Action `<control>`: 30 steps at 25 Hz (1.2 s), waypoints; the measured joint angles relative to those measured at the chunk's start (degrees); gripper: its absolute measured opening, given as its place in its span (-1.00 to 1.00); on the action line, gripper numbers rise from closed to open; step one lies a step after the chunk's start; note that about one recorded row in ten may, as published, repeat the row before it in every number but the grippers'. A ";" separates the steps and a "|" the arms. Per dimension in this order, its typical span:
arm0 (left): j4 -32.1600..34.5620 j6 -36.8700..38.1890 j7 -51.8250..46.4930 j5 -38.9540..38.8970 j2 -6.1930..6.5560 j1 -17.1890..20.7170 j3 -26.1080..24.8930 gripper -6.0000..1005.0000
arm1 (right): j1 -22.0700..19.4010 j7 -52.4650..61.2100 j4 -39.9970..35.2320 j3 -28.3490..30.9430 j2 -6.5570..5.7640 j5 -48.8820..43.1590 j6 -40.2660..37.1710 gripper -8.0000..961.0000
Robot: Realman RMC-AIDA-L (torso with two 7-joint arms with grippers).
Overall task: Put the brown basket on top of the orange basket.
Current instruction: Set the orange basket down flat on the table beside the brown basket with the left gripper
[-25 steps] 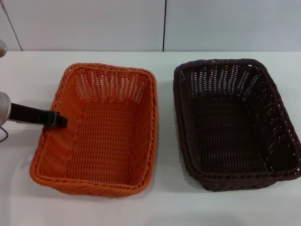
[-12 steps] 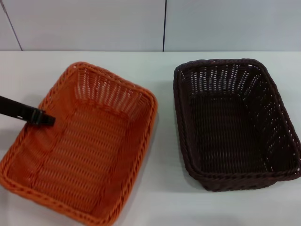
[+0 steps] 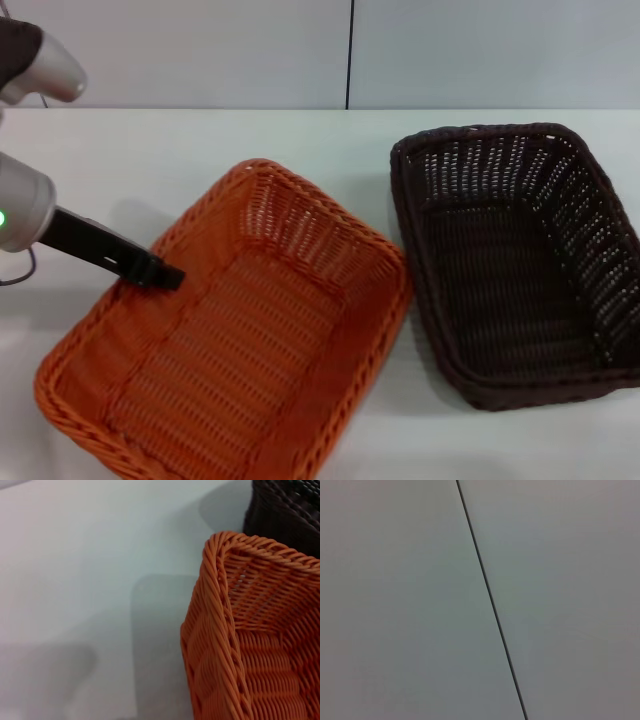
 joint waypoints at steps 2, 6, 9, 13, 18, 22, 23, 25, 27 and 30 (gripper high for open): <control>-0.37 0.00 0.04 -0.20 -0.06 -0.37 0.60 -0.69 | -0.01 0.01 -0.01 -0.01 0.00 0.00 0.01 0.30; -2.60 -0.34 1.30 -2.23 -0.42 -2.70 1.53 -0.68 | -0.20 0.03 0.00 -0.04 0.06 0.00 0.19 0.30; -4.85 -0.33 2.23 -3.49 -0.45 -4.99 1.59 -0.68 | -0.20 0.04 0.03 -0.05 0.07 0.00 0.44 0.30; -8.68 -0.63 4.01 -5.47 -0.51 -8.22 1.72 -0.68 | 0.07 0.03 0.14 -0.14 0.07 0.00 0.95 0.30; -11.56 -1.95 5.02 -6.81 -0.60 -9.99 2.17 -0.68 | -0.08 0.03 0.17 -0.14 0.07 -0.03 0.97 0.30; -13.57 -3.06 5.30 -7.40 -0.62 -10.97 2.70 -0.68 | -0.24 -0.20 0.17 -0.14 0.07 -0.04 0.97 0.30; -14.26 -3.40 5.36 -7.57 -0.60 -11.38 2.90 -0.68 | -0.26 -0.28 0.17 -0.14 0.06 -0.04 0.98 0.30; -14.86 -3.93 5.44 -7.64 -0.63 -11.97 3.06 -0.68 | -0.26 -0.31 0.17 -0.14 0.07 -0.04 0.98 0.30; -15.02 -4.37 5.46 -8.08 -0.70 -12.35 3.32 -0.68 | -0.26 -0.31 0.17 -0.14 0.06 -0.04 0.98 0.30; -15.05 -5.52 5.66 -11.15 -0.63 -12.73 4.41 -0.68 | -0.32 -0.33 0.23 -0.14 0.06 -0.06 0.98 0.30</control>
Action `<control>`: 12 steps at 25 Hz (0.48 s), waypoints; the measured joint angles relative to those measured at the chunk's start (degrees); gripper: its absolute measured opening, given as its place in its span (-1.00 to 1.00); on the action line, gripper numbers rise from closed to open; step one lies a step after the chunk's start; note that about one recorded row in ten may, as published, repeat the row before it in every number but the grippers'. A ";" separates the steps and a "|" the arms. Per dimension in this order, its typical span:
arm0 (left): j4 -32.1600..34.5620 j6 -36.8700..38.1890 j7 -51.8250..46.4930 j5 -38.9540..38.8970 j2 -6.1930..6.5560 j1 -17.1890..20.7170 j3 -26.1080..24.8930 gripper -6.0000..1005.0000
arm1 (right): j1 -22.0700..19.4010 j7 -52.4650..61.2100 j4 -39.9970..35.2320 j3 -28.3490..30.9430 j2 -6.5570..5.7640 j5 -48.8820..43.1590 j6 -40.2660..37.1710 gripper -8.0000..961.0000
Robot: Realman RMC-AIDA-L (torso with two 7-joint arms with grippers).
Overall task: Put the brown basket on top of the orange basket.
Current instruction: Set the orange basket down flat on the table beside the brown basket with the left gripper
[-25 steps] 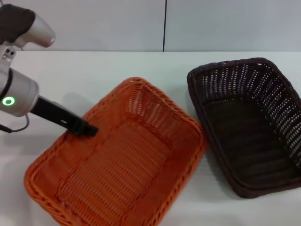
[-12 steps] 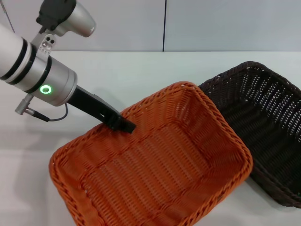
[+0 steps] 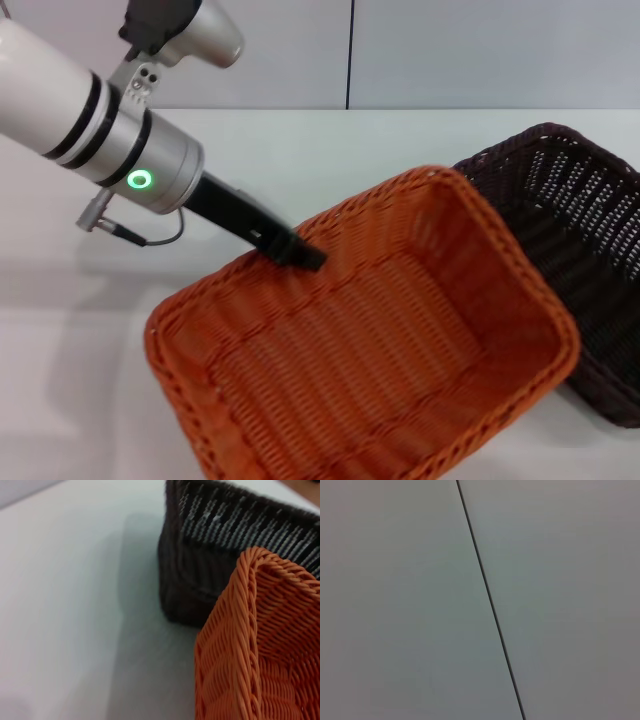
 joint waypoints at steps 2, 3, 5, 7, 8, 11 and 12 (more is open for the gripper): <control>0.00 -0.27 0.17 -0.76 0.03 -0.07 0.07 -0.68 | -0.16 -0.01 0.04 0.00 0.00 0.00 0.00 0.30; 0.00 -0.56 0.31 -1.44 0.04 -0.18 0.08 -0.68 | -0.33 -0.02 0.14 0.00 0.00 0.00 0.00 0.30; 0.00 -1.21 0.66 -2.20 0.05 -0.45 0.10 -0.68 | -0.42 -0.02 0.22 0.00 0.00 0.00 0.00 0.30; 0.00 -1.74 1.69 -2.76 -0.01 -0.74 0.19 -0.68 | -0.68 -0.03 0.36 0.00 0.00 0.00 0.00 0.30; -0.01 -2.01 2.24 -3.00 -0.05 -0.88 0.28 -0.68 | -0.91 -0.04 0.38 0.00 0.00 0.00 0.00 0.30; -0.22 -2.53 2.73 -3.29 0.01 -1.02 0.58 -0.68 | -1.15 -0.05 0.38 0.00 0.00 0.00 -0.01 0.30; -0.30 -2.55 2.73 -3.16 0.14 -1.03 0.65 -0.68 | -1.27 -0.05 0.38 0.00 0.00 0.00 -0.01 0.30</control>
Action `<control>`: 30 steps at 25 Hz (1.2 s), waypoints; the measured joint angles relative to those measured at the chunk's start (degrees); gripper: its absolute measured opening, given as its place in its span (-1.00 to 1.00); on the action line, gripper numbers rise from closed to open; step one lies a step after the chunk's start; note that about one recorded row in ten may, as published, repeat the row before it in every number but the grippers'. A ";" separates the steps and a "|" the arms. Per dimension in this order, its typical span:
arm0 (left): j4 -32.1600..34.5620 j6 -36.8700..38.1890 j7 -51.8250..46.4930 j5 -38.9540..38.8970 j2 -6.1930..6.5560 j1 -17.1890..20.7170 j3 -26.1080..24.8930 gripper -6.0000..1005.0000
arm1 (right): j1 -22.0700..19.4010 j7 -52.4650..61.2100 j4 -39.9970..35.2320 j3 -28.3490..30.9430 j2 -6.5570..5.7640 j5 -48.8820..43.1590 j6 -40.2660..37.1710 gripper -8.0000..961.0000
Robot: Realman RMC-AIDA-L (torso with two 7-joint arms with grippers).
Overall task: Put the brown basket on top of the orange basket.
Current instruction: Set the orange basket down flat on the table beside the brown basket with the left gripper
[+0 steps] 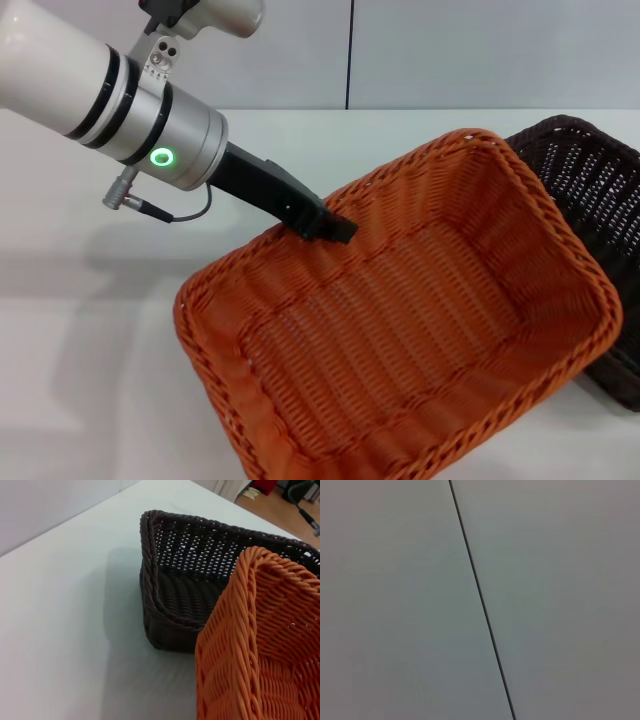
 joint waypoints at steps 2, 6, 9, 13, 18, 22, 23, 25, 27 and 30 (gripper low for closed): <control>-0.04 0.49 -0.02 0.73 0.25 0.16 -0.05 -0.68 | -0.22 0.00 0.00 0.01 0.00 0.00 0.00 0.30; 1.86 4.40 -0.46 3.73 0.65 0.97 -2.39 -0.68 | -0.56 0.00 0.00 0.01 0.00 0.00 0.00 0.30; 5.15 7.59 -1.72 6.98 0.77 1.82 -5.09 -0.68 | -0.67 0.06 0.00 0.13 0.00 0.00 0.00 0.30; 7.24 8.66 -2.19 8.59 0.96 2.36 -7.00 -0.68 | -0.71 0.06 0.00 0.13 0.00 0.01 0.00 0.30; 6.54 7.85 -0.44 11.24 0.97 0.17 -6.66 -0.68 | 0.17 0.03 0.74 -0.01 -0.04 0.01 0.03 0.30; 6.12 6.47 1.63 14.78 0.48 -1.70 -5.68 -0.68 | 0.45 0.02 0.88 -0.01 -0.06 0.01 0.05 0.30; 6.12 6.47 1.63 14.78 0.48 -1.70 -5.68 -0.69 | 0.49 0.01 0.93 0.00 -0.07 0.00 0.05 0.30; 6.12 5.60 1.91 16.01 0.45 -1.87 -4.99 -0.69 | 0.52 0.00 0.95 0.00 -0.05 0.00 0.14 0.30; 6.01 3.68 2.00 17.70 0.43 -1.97 -3.97 -0.69 | 0.53 -0.01 0.96 0.00 -0.01 0.01 0.40 0.30; 5.30 -0.82 1.51 20.98 0.37 -2.16 -2.79 -0.69 | 0.47 -0.01 1.02 0.16 0.00 0.11 0.76 0.30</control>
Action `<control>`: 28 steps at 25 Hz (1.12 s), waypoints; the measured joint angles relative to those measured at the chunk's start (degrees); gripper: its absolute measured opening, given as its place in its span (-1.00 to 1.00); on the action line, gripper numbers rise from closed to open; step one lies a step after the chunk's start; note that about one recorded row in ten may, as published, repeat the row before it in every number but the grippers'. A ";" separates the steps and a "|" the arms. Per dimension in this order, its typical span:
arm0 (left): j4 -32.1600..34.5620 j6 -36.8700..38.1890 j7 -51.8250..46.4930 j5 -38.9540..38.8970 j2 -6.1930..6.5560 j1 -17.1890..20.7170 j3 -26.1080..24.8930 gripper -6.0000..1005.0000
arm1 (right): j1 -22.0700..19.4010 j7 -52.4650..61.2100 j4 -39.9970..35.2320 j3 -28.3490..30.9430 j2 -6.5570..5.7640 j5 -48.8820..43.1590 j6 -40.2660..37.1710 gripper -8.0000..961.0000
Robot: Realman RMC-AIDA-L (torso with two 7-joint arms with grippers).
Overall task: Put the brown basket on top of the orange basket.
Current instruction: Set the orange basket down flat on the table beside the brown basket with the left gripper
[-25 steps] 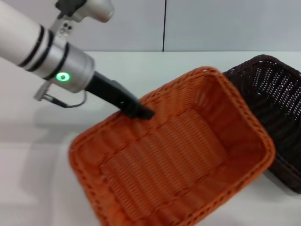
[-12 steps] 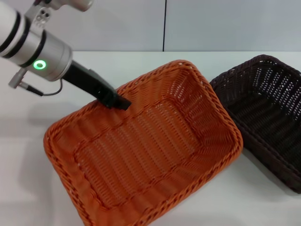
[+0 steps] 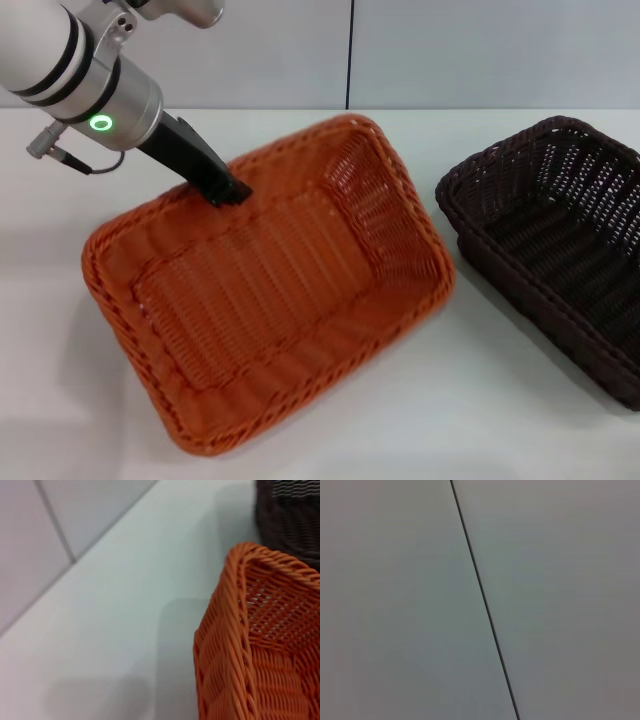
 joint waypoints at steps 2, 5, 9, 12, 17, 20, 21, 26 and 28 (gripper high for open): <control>-0.18 -1.30 -0.03 0.83 -0.04 -0.01 0.07 -0.69 | -0.07 -0.03 0.04 0.22 0.00 0.08 0.13 0.30; -0.33 -2.30 0.40 1.08 -0.05 -0.02 0.23 -0.69 | -0.06 -0.07 0.03 0.36 0.00 0.20 0.61 0.30; 0.09 -2.76 1.00 1.45 -0.04 0.46 2.77 -0.56 | 0.11 -0.10 -0.16 0.43 0.00 0.26 1.13 0.30; 0.13 -2.66 1.56 1.46 -0.04 0.64 4.23 -0.44 | 0.21 -0.11 -0.26 0.47 -0.04 0.28 1.34 0.30; -0.01 -2.51 2.00 1.46 -0.08 0.89 7.53 0.09 | 0.63 -0.11 -0.37 0.56 -0.08 0.38 1.46 0.30; -0.23 -2.34 2.71 1.47 -0.11 1.01 8.52 0.32 | 1.00 -0.11 -0.44 0.62 -0.09 0.41 1.97 0.30; -0.17 -2.26 2.94 1.47 -0.12 1.06 8.71 0.39 | 1.08 -0.11 -0.45 0.63 -0.09 0.42 2.23 0.30; 0.72 -1.00 5.86 0.94 -0.17 1.45 8.84 0.53 | 1.40 -0.11 -0.49 0.63 -0.09 0.46 2.87 0.30; 0.98 -0.10 8.21 0.16 -0.30 1.66 8.90 0.56 | 1.54 -0.11 -0.49 0.82 -0.09 0.49 2.94 0.30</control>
